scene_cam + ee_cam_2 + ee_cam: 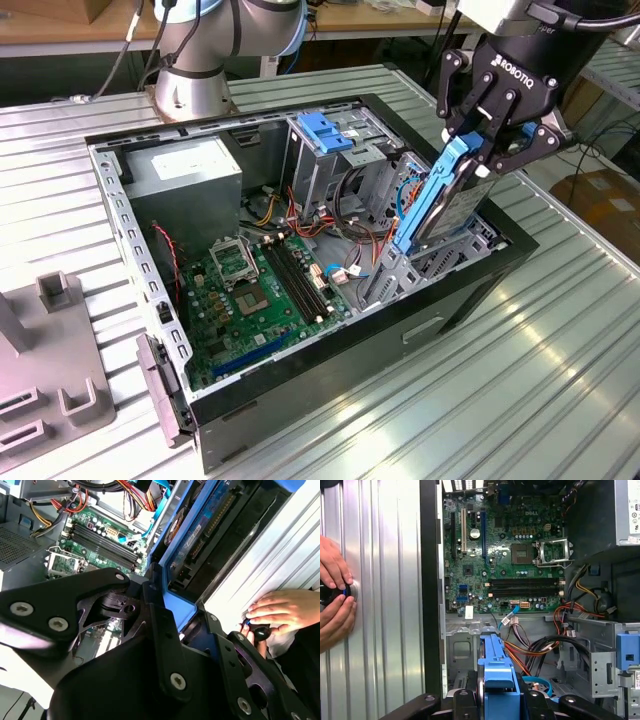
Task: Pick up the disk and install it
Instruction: 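Insert the disk into the insertion slot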
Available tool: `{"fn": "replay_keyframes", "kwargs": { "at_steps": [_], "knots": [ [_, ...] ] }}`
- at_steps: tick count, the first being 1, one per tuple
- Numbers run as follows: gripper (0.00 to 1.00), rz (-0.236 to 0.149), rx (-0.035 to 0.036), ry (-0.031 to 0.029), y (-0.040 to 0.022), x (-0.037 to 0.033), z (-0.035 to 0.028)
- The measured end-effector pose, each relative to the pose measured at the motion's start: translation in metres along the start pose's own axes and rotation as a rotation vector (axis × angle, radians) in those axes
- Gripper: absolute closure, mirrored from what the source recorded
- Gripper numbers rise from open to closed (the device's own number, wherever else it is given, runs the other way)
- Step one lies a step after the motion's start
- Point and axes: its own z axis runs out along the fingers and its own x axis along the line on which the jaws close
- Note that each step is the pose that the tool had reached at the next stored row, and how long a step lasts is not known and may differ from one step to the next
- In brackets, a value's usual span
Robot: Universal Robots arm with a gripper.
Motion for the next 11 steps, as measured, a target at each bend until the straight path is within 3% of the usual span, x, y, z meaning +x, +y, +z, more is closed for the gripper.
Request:
{"fn": "replay_keyframes", "kwargs": {
  "at_steps": [11],
  "knots": [
    [0.63, 0.0, 0.0, 0.0001, -0.0001, 0.0002, 0.0089]
  ]
}}
